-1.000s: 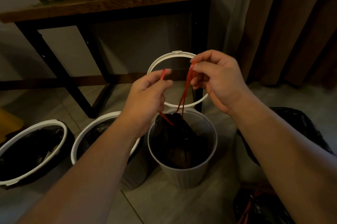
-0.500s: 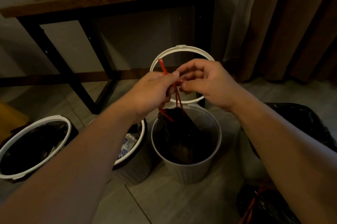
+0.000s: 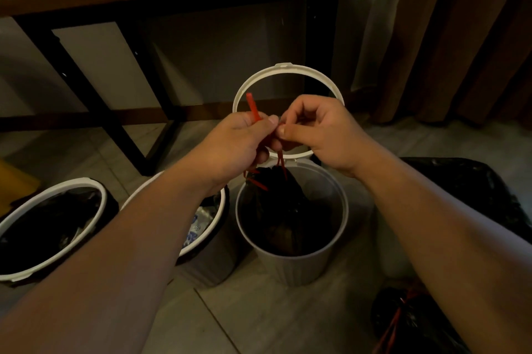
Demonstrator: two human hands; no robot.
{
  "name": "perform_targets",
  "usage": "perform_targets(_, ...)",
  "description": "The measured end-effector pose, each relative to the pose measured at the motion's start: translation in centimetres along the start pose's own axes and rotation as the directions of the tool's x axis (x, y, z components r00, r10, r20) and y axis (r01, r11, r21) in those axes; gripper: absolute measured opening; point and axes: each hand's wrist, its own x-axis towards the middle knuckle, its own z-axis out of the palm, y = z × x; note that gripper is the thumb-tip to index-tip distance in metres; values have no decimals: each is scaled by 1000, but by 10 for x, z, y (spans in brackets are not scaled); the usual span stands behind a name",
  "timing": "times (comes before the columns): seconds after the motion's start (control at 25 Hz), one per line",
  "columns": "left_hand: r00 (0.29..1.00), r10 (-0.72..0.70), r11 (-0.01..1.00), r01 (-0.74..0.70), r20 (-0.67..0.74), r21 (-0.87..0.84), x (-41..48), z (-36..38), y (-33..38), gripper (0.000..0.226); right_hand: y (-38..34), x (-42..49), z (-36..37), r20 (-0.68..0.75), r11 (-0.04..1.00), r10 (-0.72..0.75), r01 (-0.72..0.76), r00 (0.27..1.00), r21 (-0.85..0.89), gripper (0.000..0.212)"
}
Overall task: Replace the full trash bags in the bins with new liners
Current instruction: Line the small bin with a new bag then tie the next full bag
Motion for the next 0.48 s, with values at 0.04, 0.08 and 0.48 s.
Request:
perform_targets(0.04,999,2,1000,-2,-37,-21,1,0,-2,28,0,0,0,-19,999,17,-16,1000,39,6)
perform_targets(0.08,996,-3,998,-2,-86,-58,1,0,-5,24,-1,0,-2,-48,992,50,-44,998,117,7)
perform_targets(0.48,986,49,989,-70,-159,-129,5,-15,-19,13,20,-10,29,107,970,178,-193,978,149,12)
